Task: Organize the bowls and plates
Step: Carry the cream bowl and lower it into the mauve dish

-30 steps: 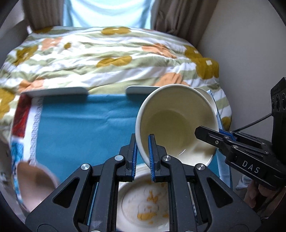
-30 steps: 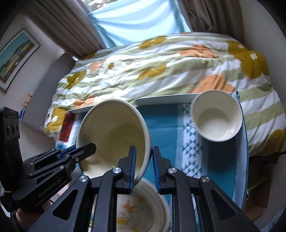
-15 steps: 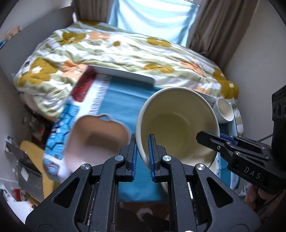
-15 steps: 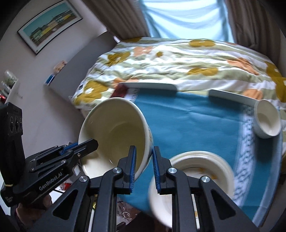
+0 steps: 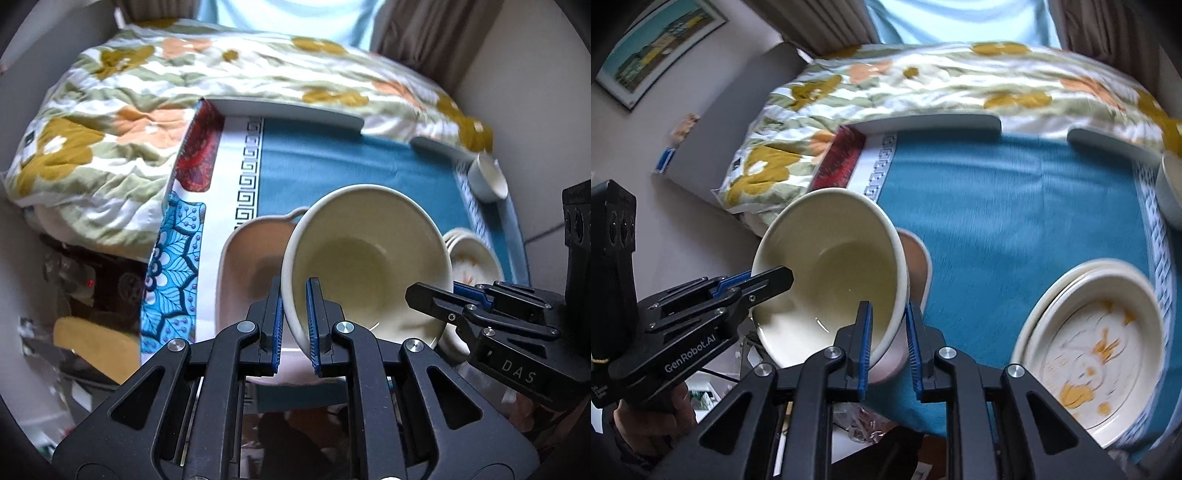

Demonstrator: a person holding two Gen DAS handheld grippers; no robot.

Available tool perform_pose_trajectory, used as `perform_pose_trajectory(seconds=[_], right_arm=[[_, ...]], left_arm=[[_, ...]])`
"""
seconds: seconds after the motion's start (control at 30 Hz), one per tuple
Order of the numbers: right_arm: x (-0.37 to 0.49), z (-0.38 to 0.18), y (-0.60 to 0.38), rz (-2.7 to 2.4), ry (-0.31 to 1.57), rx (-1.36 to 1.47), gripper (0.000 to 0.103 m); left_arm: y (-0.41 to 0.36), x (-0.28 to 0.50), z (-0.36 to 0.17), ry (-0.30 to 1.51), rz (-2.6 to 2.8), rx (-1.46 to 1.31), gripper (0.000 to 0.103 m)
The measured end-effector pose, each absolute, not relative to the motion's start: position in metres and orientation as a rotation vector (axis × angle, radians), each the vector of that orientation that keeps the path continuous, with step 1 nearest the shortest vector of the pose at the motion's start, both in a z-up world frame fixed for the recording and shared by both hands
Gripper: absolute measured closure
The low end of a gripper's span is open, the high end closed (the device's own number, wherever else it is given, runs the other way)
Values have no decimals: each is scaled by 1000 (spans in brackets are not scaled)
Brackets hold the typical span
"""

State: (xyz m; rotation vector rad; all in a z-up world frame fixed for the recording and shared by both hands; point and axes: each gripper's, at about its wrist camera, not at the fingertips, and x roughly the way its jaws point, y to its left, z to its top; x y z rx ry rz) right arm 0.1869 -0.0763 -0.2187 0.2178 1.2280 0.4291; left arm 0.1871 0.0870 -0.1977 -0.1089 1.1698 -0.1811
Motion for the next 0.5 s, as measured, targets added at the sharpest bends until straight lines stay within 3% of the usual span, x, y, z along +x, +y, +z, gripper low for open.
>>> perform_pose_trajectory(seconds=[0.5], right_arm=[[185,-259,-49,312,1323,237,86]], left_arm=[[107,206,-252,1273,-279,-49,93]])
